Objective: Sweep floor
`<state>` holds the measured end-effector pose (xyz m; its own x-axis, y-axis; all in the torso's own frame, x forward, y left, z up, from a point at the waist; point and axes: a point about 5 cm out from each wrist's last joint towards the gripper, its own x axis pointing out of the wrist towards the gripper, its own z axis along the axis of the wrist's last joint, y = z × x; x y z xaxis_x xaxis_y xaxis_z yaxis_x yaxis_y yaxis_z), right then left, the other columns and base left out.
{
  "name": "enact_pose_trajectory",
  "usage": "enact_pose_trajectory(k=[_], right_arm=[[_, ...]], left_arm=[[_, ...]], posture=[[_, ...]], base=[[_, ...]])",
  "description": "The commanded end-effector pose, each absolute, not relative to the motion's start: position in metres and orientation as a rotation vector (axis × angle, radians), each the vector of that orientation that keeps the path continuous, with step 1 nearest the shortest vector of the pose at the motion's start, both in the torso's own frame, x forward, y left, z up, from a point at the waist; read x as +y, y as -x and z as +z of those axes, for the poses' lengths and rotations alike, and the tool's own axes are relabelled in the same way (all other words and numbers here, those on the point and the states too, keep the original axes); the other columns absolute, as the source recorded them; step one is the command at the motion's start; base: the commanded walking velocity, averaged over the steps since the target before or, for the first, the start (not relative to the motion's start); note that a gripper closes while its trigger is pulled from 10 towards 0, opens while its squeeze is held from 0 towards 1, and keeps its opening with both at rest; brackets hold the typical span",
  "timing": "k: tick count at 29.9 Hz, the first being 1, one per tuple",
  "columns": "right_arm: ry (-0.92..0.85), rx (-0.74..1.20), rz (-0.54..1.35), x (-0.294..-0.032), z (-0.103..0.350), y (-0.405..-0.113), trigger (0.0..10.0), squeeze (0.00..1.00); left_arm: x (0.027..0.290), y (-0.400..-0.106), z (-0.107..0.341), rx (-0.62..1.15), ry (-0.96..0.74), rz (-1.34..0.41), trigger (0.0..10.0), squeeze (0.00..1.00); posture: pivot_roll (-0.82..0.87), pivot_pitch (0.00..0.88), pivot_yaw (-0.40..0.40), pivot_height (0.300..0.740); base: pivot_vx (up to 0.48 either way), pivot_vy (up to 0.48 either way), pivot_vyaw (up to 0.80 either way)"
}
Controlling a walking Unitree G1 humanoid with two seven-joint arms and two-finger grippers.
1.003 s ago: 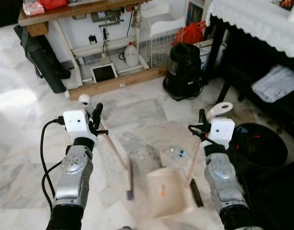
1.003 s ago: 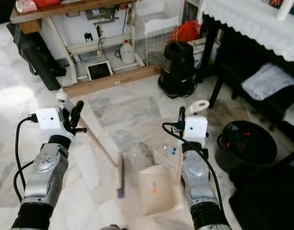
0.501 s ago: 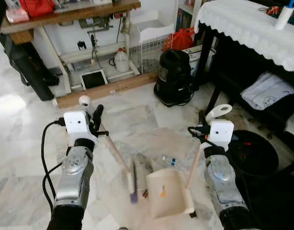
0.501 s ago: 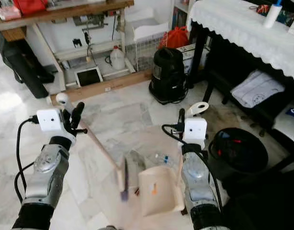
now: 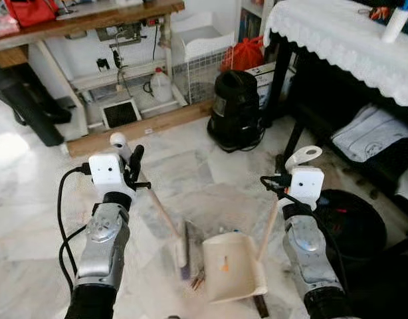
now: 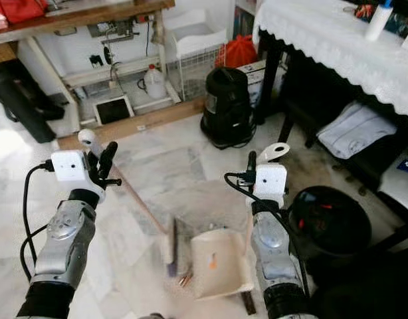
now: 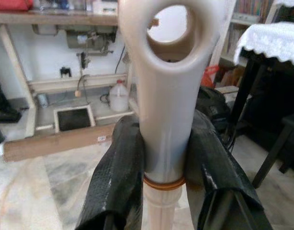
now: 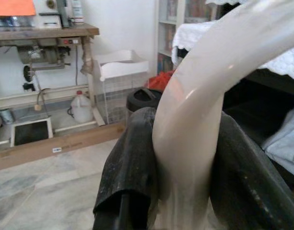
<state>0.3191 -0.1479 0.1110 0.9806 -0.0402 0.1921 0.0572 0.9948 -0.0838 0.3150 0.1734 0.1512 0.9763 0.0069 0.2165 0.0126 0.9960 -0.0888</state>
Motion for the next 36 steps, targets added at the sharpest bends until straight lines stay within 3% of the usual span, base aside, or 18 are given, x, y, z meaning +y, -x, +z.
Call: enact_pose_trajectory(k=[1,17,36], right_arm=[[0.067,-0.213,-0.055,-0.148,0.115,-0.317,10.0,0.00],[0.139,-0.179,-0.135,-0.166,0.105,-0.306,10.0,0.00],[0.222,-0.111,-0.142,-0.166,0.082,-0.297,10.0,0.00]], left_arm=[[0.176,-0.313,0.160,-0.266,0.072,-0.002,10.0,0.00],[0.178,-0.313,0.158,-0.248,0.042,-0.009,10.0,0.00],[0.181,-0.308,0.158,-0.234,-0.044,-0.031,10.0,0.00]], posture=[[0.12,0.144,0.062,0.740],[0.11,0.153,0.063,0.740],[0.13,0.184,0.083,0.740]], base=[[0.000,0.000,0.00],[0.000,0.000,0.00],[0.000,0.000,0.00]])
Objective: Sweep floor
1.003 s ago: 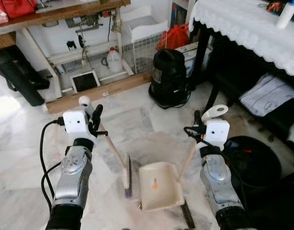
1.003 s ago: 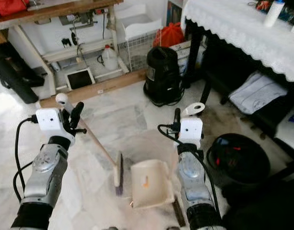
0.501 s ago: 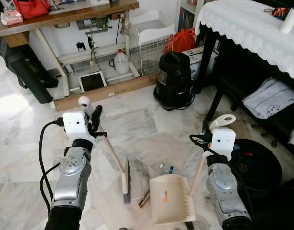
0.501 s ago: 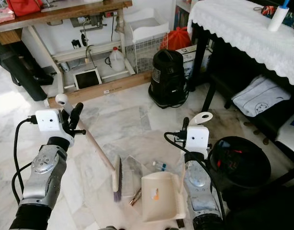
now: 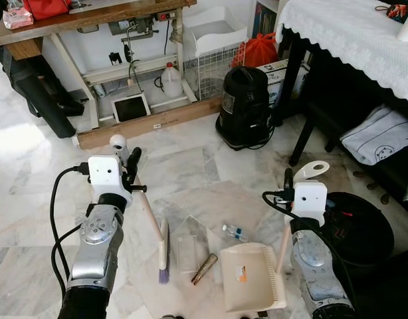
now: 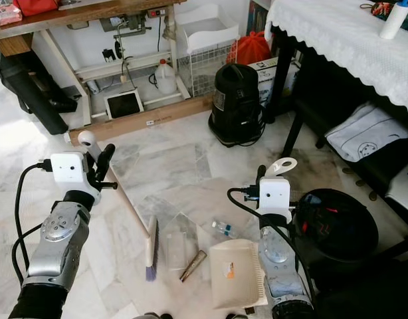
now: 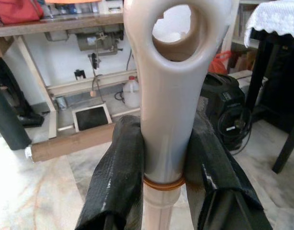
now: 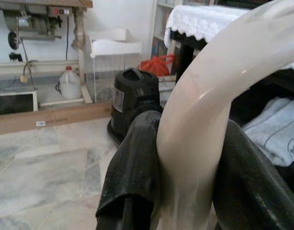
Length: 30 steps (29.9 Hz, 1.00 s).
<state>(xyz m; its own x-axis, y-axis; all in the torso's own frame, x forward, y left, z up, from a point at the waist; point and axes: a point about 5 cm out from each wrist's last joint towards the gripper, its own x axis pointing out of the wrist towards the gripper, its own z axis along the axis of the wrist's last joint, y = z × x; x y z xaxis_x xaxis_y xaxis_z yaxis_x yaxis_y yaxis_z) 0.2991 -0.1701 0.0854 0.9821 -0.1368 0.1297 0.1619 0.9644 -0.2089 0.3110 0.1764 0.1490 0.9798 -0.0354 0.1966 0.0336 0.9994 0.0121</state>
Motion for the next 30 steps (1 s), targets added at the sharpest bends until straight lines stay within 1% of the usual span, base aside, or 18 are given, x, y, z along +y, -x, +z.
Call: enact_pose_trajectory(k=[1,6,15,20,30], right_arm=[[0.222,-0.104,-0.144,-0.165,0.080,-0.296,10.0,0.00],[0.216,-0.064,-0.147,-0.162,0.069,-0.294,10.0,0.00],[0.225,-0.059,-0.152,-0.161,0.066,-0.295,10.0,0.00],[0.227,-0.082,-0.158,-0.162,0.070,-0.297,10.0,0.00],[0.209,-0.199,-0.187,-0.159,0.085,-0.300,10.0,0.00]], left_arm=[[0.182,-0.306,0.158,-0.233,-0.047,-0.031,10.0,0.00],[0.186,-0.303,0.159,-0.231,-0.057,-0.026,10.0,0.00],[0.185,-0.299,0.159,-0.229,-0.056,-0.029,10.0,0.00],[0.185,-0.297,0.161,-0.228,-0.054,-0.029,10.0,0.00],[0.184,-0.293,0.162,-0.230,-0.047,-0.031,10.0,0.00]], posture=[[0.14,0.190,0.087,0.740],[0.15,0.206,0.094,0.740],[0.15,0.227,0.098,0.740],[0.15,0.235,0.095,0.740],[0.16,0.246,0.102,0.740]], base=[[0.000,0.000,0.00],[0.000,0.000,0.00],[0.000,0.000,0.00],[0.000,0.000,0.00],[0.000,0.000,0.00]])
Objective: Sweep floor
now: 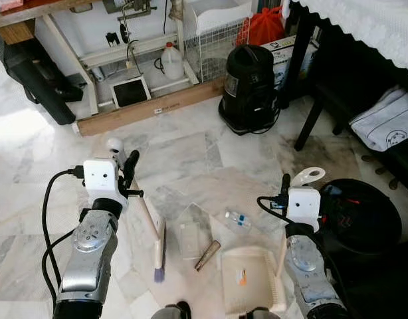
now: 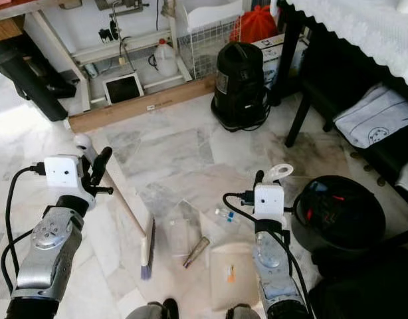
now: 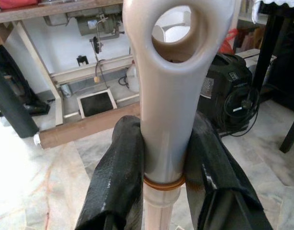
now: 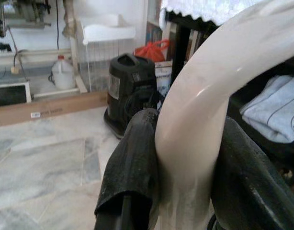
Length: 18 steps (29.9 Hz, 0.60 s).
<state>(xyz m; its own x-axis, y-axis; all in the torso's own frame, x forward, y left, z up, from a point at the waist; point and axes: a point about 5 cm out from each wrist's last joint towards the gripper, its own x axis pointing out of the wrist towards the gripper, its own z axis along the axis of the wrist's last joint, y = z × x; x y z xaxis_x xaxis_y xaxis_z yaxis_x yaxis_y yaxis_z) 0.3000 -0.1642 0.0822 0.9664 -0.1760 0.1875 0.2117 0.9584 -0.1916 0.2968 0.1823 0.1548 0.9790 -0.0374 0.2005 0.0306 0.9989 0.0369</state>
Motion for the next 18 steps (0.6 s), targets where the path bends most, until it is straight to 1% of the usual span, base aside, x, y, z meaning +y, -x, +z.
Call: enact_pose_trajectory(k=[1,9,18], right_arm=[[0.209,-0.199,-0.187,-0.159,0.085,-0.300,10.0,0.00],[0.210,-0.194,-0.172,-0.151,0.082,-0.305,10.0,0.00],[0.218,-0.165,-0.159,-0.141,0.070,-0.303,10.0,0.00]], left_arm=[[0.184,-0.293,0.162,-0.230,-0.047,-0.031,10.0,0.00],[0.183,-0.291,0.163,-0.228,-0.048,-0.040,10.0,0.00],[0.182,-0.287,0.166,-0.217,-0.054,-0.078,10.0,0.00]], posture=[[0.16,0.246,0.102,0.740],[0.17,0.256,0.106,0.740],[0.21,0.266,0.116,0.740]], base=[[0.000,0.000,0.00],[0.000,0.000,0.00],[0.000,0.000,0.00]])
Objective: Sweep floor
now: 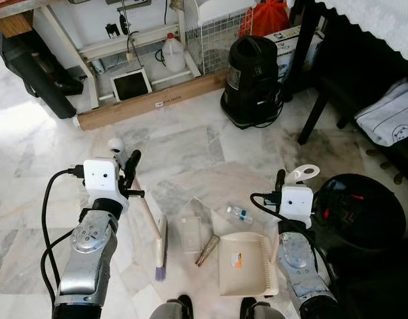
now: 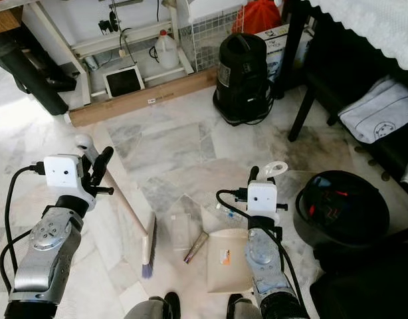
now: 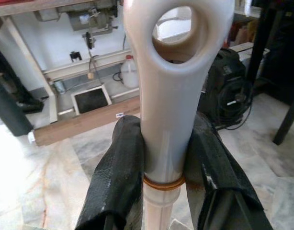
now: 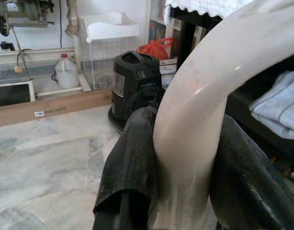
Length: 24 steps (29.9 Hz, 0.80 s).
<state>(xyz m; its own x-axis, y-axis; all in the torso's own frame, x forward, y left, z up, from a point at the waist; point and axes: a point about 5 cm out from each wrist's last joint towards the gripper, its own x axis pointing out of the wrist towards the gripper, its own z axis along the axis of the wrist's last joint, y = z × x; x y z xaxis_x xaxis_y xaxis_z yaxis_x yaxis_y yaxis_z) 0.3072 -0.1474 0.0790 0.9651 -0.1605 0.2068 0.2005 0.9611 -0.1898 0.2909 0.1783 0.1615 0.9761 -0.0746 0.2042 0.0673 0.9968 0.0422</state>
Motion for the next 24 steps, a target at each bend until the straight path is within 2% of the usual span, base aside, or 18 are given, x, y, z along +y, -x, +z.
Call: enact_pose_trajectory(k=[1,10,24], right_arm=[[0.218,-0.165,-0.159,-0.140,0.070,-0.302,10.0,0.00],[0.224,-0.152,-0.169,-0.141,0.064,-0.299,10.0,0.00],[0.225,-0.139,-0.173,-0.143,0.061,-0.298,10.0,0.00]], left_arm=[[0.182,-0.286,0.166,-0.215,-0.055,-0.080,10.0,0.00],[0.172,-0.288,0.144,-0.049,0.073,-0.223,10.0,0.00],[0.161,-0.284,0.136,0.043,0.180,-0.342,10.0,0.00]], posture=[[0.21,0.269,0.118,0.740],[0.21,0.279,0.124,0.740],[0.21,0.274,0.122,0.740]], base=[[0.000,0.000,0.00],[0.000,0.000,0.00],[0.000,0.000,0.00]])
